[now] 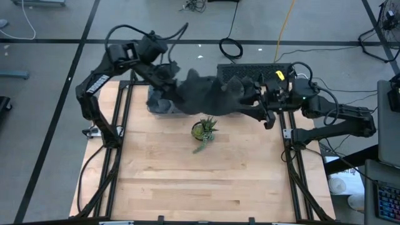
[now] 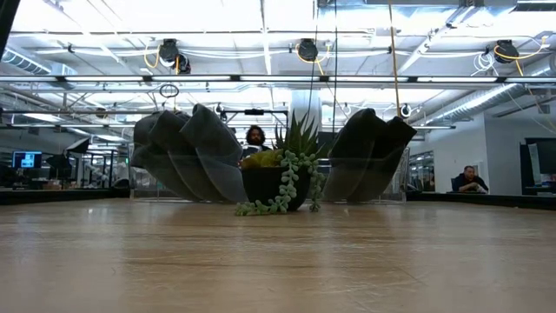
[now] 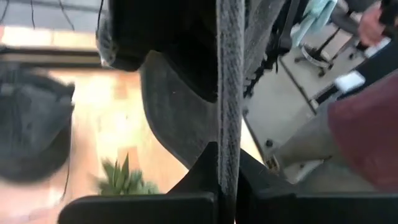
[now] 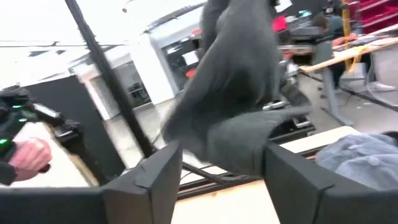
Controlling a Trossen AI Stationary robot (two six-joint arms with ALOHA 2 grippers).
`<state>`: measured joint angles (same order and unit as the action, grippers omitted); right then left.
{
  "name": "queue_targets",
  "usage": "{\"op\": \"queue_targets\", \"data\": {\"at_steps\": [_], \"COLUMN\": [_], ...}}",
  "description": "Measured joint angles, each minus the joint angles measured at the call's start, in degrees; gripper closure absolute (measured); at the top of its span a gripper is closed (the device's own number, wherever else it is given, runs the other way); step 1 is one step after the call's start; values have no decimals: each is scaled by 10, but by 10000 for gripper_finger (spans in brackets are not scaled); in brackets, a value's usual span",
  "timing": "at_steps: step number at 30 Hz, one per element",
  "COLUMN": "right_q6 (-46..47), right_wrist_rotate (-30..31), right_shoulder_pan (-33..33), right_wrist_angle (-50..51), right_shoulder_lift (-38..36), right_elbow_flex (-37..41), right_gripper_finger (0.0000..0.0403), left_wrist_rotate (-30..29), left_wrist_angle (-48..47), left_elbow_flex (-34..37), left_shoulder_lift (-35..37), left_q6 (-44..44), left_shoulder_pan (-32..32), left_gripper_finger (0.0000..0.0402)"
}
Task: Pick & Place hat
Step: Put the black cap into the right transparent bin
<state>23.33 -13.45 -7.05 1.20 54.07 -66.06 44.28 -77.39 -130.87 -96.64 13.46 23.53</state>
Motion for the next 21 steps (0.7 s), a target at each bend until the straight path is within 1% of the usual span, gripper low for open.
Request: {"op": "queue_targets", "data": {"at_steps": [4, 10, 13, 19, 21], "right_q6": [0, 27, 28, 16, 8], "right_wrist_rotate": [29, 30, 30, 33, 43], "right_shoulder_pan": [0, 0, -4, -12, -12], "right_wrist_angle": [-19, -123, -155, -157, -166], "right_shoulder_lift": [19, 78, 103, 130, 132], "right_elbow_flex": [0, 0, 0, 0, 0], "right_gripper_finger": [185, 189, 189, 189, 190], "left_wrist_rotate": [-16, -19, -30, -36, -41], "left_wrist_angle": [-64, -126, -127, -127, -127], "left_elbow_flex": [0, 1, 1, 1, 1], "left_shoulder_lift": [19, 25, 28, 28, 28], "left_q6": [30, 61, 70, 74, 74], "left_shoulder_pan": [15, 18, 12, -2, -7], "left_gripper_finger": [393, 393, 393, 393, 393]}}
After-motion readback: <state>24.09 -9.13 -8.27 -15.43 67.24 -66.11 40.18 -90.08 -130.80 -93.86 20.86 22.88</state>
